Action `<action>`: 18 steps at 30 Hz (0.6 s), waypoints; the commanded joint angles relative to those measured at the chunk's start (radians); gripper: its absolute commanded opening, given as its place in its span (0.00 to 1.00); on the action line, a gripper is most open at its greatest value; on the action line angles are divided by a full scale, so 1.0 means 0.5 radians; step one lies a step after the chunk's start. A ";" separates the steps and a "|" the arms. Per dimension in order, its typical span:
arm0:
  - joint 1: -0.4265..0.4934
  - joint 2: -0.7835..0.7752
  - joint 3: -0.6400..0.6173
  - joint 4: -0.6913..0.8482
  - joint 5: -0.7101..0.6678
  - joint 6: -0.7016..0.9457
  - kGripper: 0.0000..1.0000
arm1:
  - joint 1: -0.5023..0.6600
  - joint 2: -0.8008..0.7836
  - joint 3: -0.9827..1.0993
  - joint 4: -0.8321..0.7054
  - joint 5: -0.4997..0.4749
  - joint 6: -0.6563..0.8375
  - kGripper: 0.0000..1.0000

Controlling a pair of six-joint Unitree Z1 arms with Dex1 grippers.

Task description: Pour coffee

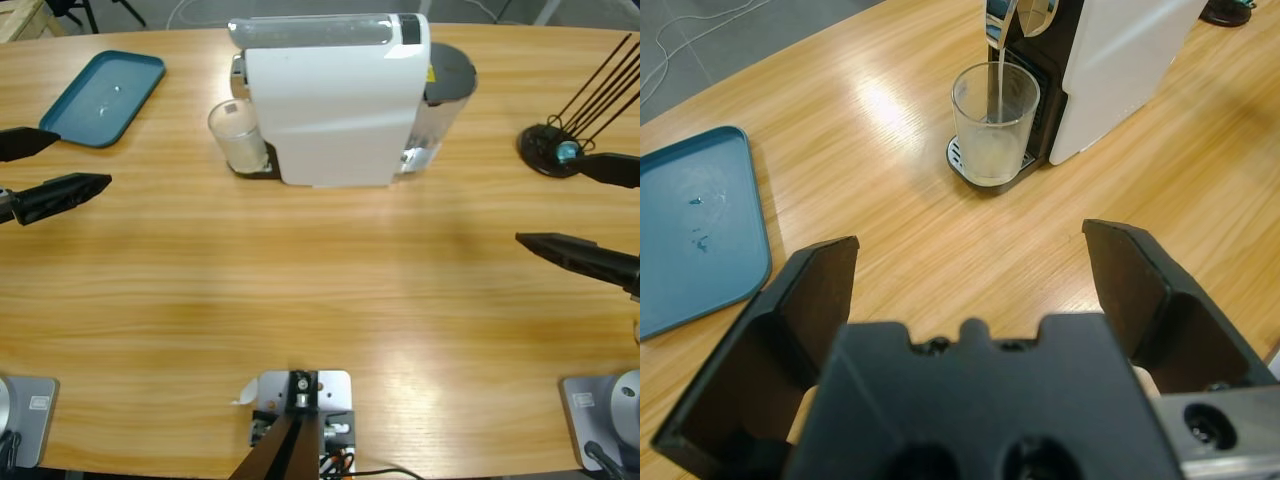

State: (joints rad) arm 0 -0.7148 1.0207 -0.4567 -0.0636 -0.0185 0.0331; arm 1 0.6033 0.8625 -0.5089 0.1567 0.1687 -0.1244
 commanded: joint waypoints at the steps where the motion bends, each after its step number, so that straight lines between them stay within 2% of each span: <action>1: 0.006 0.017 0.073 -0.032 -0.032 0.026 0.97 | 0.036 0.067 0.082 -0.037 0.029 0.025 1.00; 18: 0.006 0.029 0.079 -0.047 -0.031 0.029 0.97 | 0.048 0.091 0.082 -0.037 0.028 0.034 1.00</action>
State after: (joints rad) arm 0 -0.7148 1.0208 -0.4559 -0.0708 -0.0185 0.0336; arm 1 0.6162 0.8826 -0.5073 0.1451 0.1687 -0.1192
